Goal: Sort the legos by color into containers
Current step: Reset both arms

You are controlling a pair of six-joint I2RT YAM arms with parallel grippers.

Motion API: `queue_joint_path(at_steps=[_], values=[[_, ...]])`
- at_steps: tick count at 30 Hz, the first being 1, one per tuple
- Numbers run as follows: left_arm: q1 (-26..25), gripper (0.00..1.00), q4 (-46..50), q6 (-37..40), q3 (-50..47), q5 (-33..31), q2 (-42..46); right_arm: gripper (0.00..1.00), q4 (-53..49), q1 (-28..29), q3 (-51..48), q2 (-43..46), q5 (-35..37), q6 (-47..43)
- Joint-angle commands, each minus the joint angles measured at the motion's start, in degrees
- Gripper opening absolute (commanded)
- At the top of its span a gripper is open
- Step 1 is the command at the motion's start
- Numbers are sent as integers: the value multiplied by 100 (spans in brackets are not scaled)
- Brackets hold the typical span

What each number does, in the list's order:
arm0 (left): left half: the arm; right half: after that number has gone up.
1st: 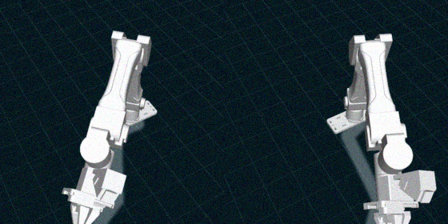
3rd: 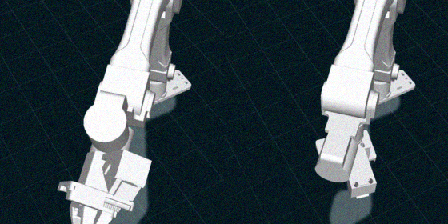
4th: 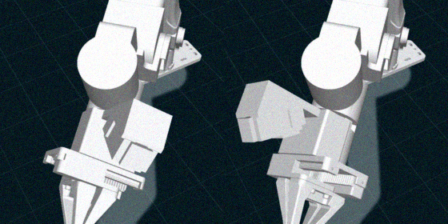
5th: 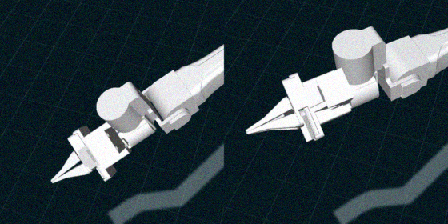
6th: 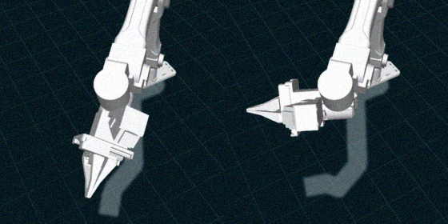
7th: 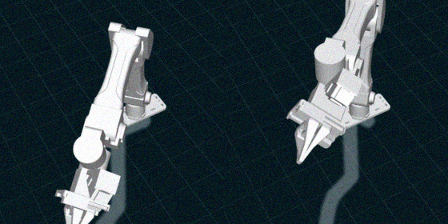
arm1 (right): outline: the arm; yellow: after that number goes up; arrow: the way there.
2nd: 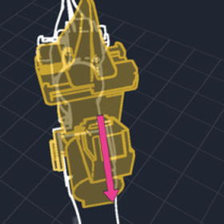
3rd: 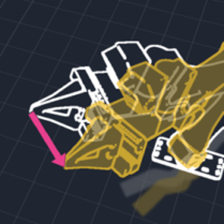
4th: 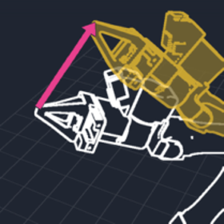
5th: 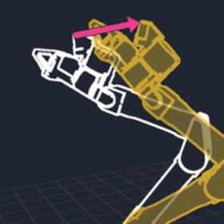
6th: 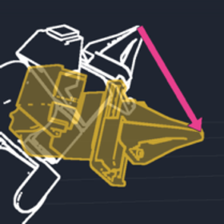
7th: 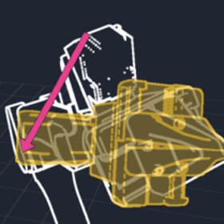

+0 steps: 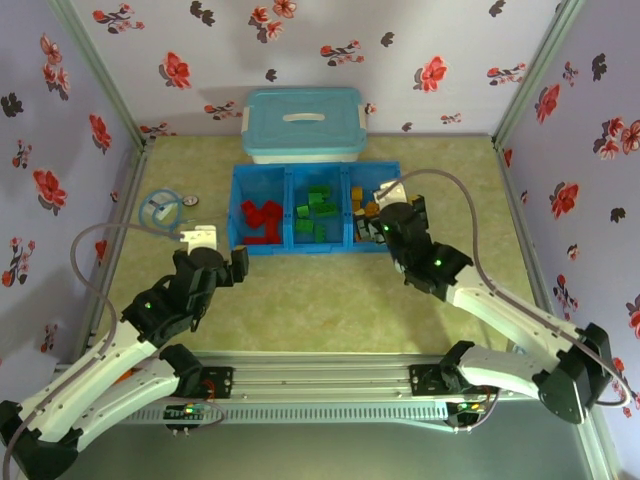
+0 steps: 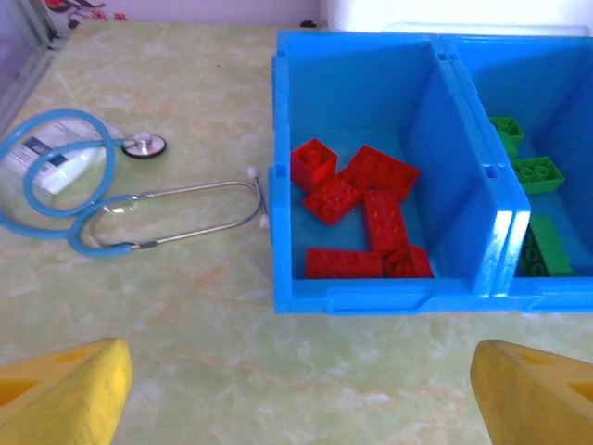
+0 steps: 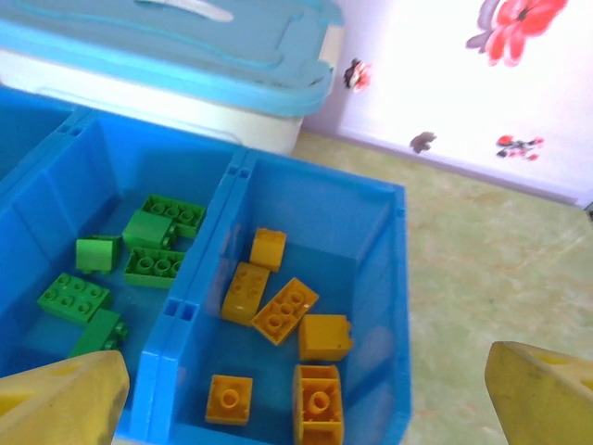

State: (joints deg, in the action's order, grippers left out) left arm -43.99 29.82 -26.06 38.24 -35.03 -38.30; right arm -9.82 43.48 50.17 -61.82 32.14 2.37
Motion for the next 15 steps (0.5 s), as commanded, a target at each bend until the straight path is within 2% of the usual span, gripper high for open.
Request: queue_joint_path(at_steps=[1,8,15], values=[[-14,95,-214,373,193,-433,6,99,577,-33,-250,372,439,-406],[-18,99,-559,809,141,-795,7,99,660,-42,-806,1099,1071,-718],[-13,100,-941,1329,-75,-1457,33,99,939,-116,-1544,1981,2008,-848]])
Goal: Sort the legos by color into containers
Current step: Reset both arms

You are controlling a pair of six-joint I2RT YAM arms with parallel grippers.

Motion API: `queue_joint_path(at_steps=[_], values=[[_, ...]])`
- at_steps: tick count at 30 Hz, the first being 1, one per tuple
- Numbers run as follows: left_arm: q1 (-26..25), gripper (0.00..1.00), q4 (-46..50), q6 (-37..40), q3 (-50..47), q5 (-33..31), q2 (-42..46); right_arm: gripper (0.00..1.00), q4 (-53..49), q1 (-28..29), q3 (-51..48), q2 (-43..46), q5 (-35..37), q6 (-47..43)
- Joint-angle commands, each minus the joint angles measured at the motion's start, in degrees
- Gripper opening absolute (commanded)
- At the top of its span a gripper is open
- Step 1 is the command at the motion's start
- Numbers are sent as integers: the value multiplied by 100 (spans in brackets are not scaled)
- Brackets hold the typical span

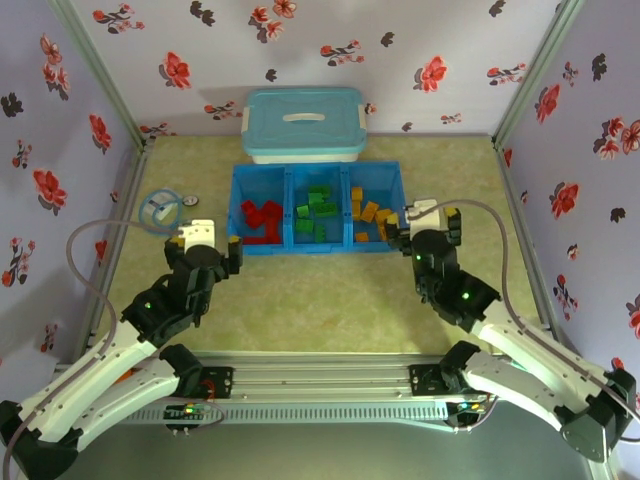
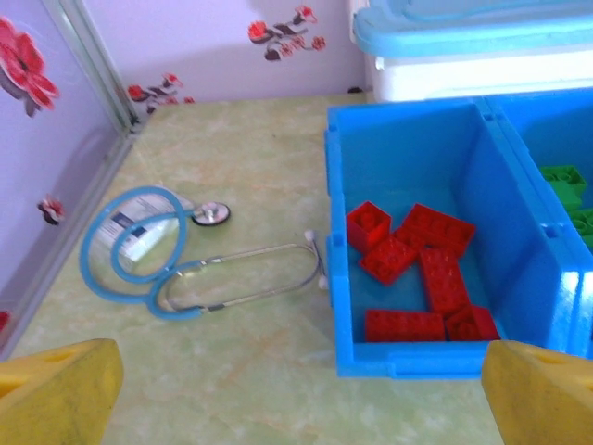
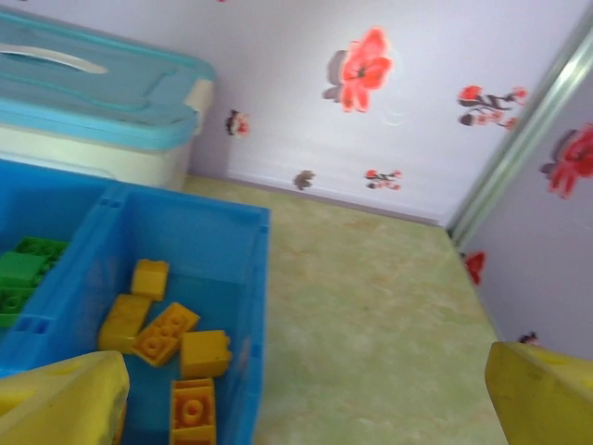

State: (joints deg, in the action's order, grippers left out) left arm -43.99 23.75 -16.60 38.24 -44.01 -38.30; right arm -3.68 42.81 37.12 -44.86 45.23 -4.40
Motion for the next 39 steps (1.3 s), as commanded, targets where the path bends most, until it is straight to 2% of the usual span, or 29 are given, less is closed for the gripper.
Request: queue_joint_path(at_steps=[1,5,13,18,25,33,39], values=[[-13,100,-344,426,-93,-684,41,99,404,-57,-372,404,878,-219],[-18,100,-457,578,-264,-1143,125,99,439,-105,-728,859,1339,-316],[-13,100,-461,544,-660,-2246,590,99,387,-150,-1674,2171,1545,-166],[-13,100,-356,442,-1020,-2252,912,99,105,-150,-2142,3170,1670,194],[-9,100,-732,622,-1606,-2252,1239,99,-1077,-150,-2371,4374,1935,918],[-5,100,-992,749,-2077,-2347,1236,99,-1184,-150,-2478,4399,2033,977],[4,100,-1653,957,-2610,-2428,1188,99,-1116,-150,-2697,4399,2033,981]])
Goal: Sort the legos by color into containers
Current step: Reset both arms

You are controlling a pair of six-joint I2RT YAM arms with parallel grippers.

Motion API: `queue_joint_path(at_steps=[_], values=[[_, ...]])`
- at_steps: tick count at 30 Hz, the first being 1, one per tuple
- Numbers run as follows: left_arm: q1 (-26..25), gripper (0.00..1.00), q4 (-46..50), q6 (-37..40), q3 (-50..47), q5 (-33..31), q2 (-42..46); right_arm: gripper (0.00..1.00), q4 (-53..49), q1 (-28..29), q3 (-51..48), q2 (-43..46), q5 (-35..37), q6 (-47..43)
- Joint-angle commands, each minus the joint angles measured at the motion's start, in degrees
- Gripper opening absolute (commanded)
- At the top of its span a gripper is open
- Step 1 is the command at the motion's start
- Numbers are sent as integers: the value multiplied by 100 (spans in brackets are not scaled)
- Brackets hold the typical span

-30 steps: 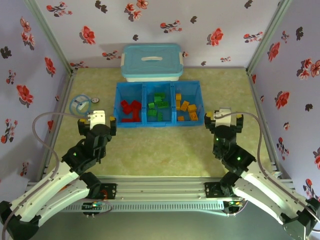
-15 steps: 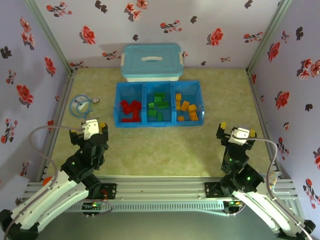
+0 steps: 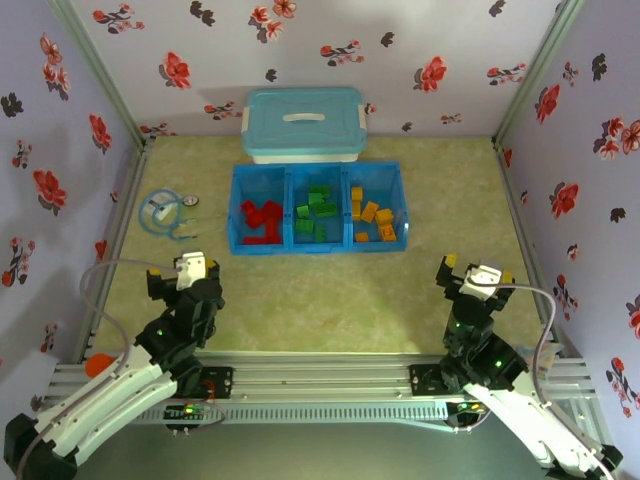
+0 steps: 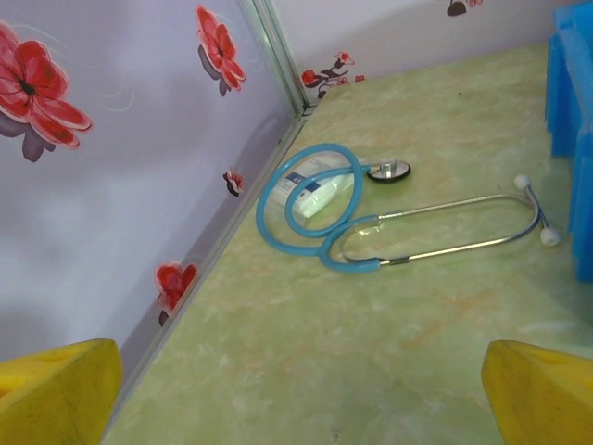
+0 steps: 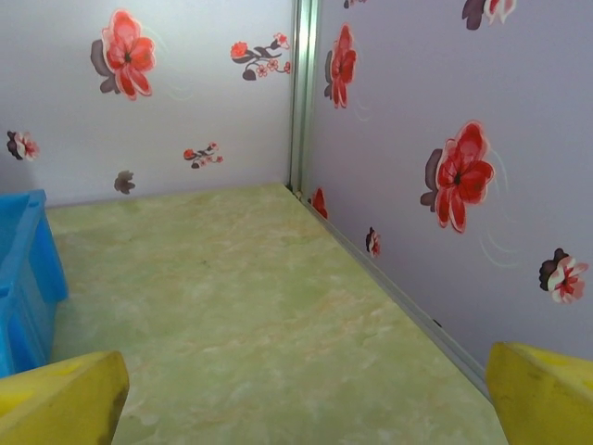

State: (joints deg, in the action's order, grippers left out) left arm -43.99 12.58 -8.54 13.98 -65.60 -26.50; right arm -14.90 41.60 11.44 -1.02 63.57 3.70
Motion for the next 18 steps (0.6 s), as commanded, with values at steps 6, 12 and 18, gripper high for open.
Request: queue_joint_path(at_steps=[6,12,18], values=[[103,100,-929,175,-385,-269,-270,99,209,-30,-354,16,191,43],[203,100,-1062,260,-406,-267,-282,99,435,-30,-600,14,226,41],[324,100,-1455,468,-508,-246,-301,99,701,-133,-694,6,261,-69]])
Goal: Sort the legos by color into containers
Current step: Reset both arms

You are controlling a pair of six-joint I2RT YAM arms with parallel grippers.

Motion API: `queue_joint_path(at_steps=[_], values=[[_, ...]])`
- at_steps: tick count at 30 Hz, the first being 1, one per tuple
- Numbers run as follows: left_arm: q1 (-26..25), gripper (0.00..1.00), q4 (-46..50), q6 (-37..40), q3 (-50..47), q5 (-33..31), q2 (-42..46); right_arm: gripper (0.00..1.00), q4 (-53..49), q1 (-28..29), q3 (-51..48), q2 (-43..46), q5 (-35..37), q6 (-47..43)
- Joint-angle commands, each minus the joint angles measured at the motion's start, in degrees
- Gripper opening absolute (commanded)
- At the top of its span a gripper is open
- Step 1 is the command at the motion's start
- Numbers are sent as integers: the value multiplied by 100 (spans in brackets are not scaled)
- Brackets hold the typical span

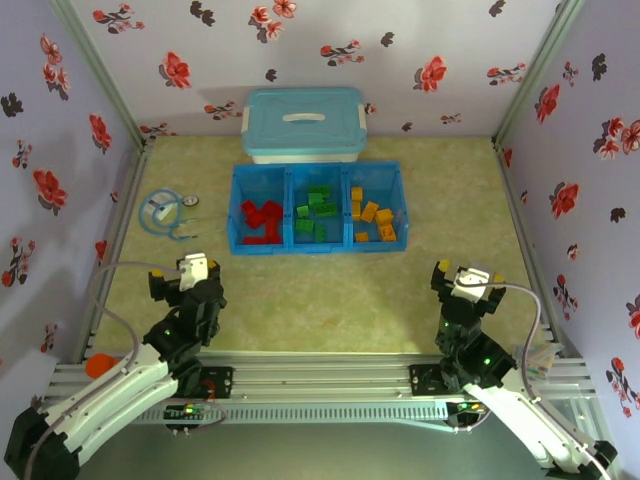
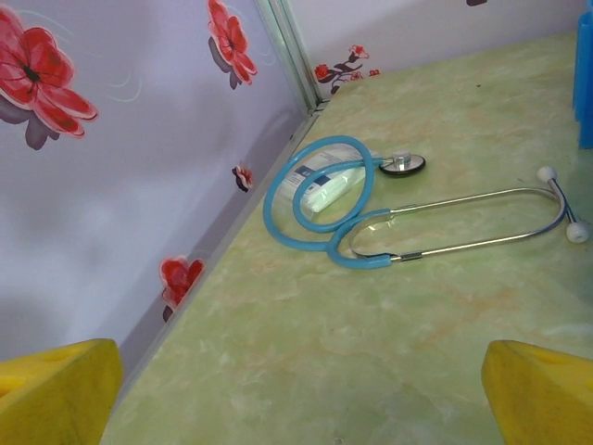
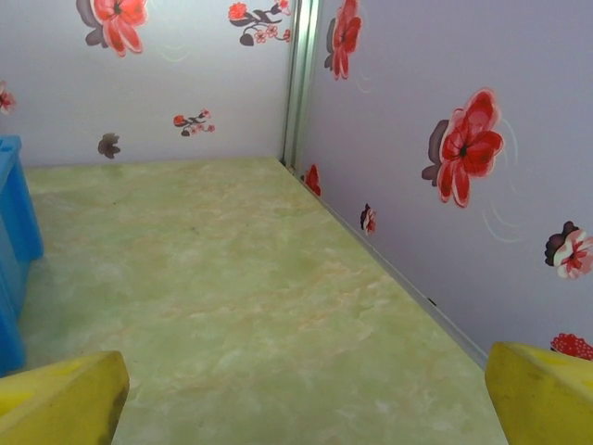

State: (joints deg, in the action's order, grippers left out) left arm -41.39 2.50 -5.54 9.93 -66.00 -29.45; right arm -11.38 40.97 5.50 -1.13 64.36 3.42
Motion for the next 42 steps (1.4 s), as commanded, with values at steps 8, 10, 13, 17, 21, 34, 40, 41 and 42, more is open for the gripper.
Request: queue_joint_path(at_steps=[8,10,13,17,21,34,40,41,42], values=[[182,100,-1244,595,-323,-197,0,99,806,-345,-265,11,-49,-191],[231,100,-1446,680,-384,-169,1,99,940,-435,-306,-23,-144,-210],[327,100,-1542,712,-409,-78,-2,99,1071,-610,-340,-117,-361,-192],[446,100,-1626,720,-425,75,-34,99,1229,-862,-331,-373,-624,-84],[558,100,-1754,719,-436,168,-134,99,1412,-1110,-313,-719,-883,40],[798,100,-2567,903,-508,472,-653,99,1788,-1551,-261,-1337,-1267,272],[884,100,-2739,927,-544,567,-714,99,1899,-1678,-267,-1445,-1388,306],[894,100,-2770,932,-545,577,-728,99,1925,-1694,-272,-1472,-1393,317],[917,100,-2819,943,-556,594,-737,99,1962,-1716,-276,-1507,-1412,329]])
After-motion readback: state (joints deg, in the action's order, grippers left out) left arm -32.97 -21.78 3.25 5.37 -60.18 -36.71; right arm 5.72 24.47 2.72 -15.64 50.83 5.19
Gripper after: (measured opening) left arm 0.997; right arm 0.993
